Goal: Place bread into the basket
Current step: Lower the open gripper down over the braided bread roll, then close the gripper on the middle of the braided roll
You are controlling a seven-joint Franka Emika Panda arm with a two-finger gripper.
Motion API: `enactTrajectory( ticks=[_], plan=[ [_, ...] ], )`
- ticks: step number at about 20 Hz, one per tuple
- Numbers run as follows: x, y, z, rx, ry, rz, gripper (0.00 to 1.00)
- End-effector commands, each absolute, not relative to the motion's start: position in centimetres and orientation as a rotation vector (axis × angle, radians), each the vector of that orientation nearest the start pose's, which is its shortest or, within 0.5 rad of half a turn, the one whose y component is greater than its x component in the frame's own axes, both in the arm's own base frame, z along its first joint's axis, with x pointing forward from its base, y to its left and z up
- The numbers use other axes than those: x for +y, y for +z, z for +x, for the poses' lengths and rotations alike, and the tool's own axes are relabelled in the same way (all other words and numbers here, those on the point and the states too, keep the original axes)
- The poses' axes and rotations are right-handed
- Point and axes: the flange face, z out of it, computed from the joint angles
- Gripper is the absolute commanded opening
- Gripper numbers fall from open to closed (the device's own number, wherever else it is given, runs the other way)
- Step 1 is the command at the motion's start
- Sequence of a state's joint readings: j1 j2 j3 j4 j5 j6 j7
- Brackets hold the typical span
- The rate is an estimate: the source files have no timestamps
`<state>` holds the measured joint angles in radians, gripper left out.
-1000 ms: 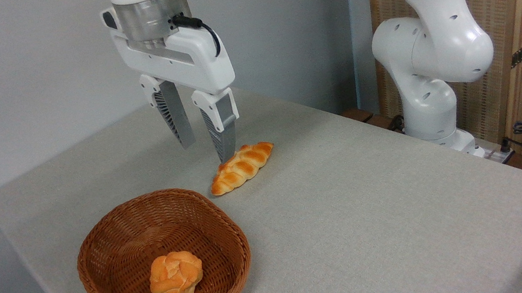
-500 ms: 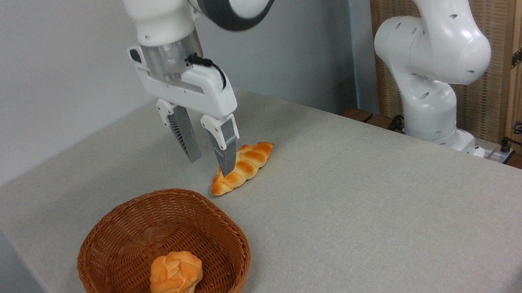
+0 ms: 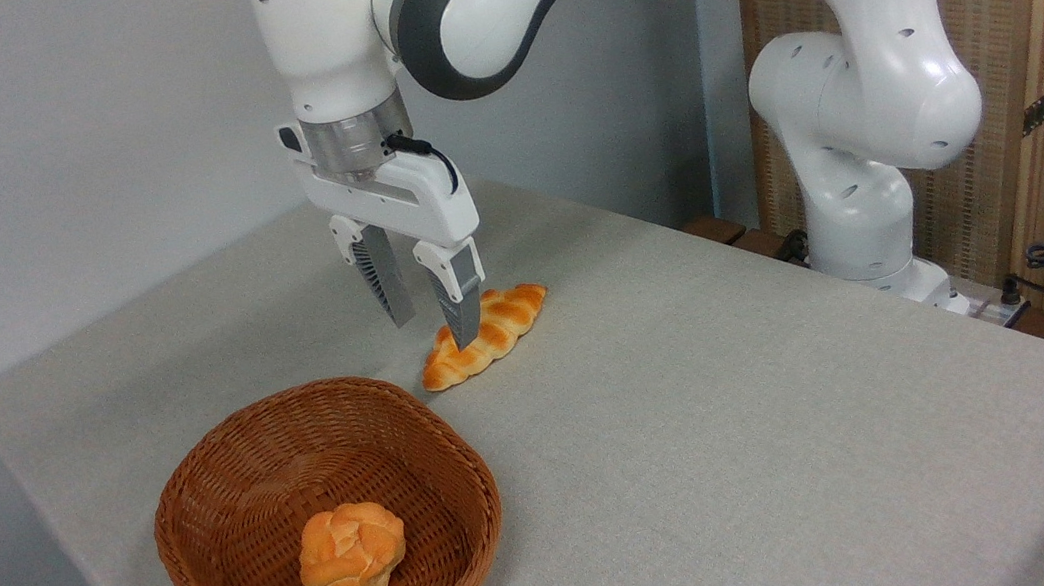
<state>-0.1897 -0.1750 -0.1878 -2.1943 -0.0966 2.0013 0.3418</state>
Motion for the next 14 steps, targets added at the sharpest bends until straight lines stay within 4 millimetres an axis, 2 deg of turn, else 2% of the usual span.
enactTrajectory(
  ticks=[1, 8, 14],
  plan=[
    [-19.2, 45.3, 44.6, 1.041, 0.034, -3.033, 1.00],
    [-19.5, 42.5, 43.2, 1.061, 0.121, -3.015, 1.00],
    [-19.8, 42.3, 43.1, 1.064, 0.127, -3.016, 1.00]
  ],
)
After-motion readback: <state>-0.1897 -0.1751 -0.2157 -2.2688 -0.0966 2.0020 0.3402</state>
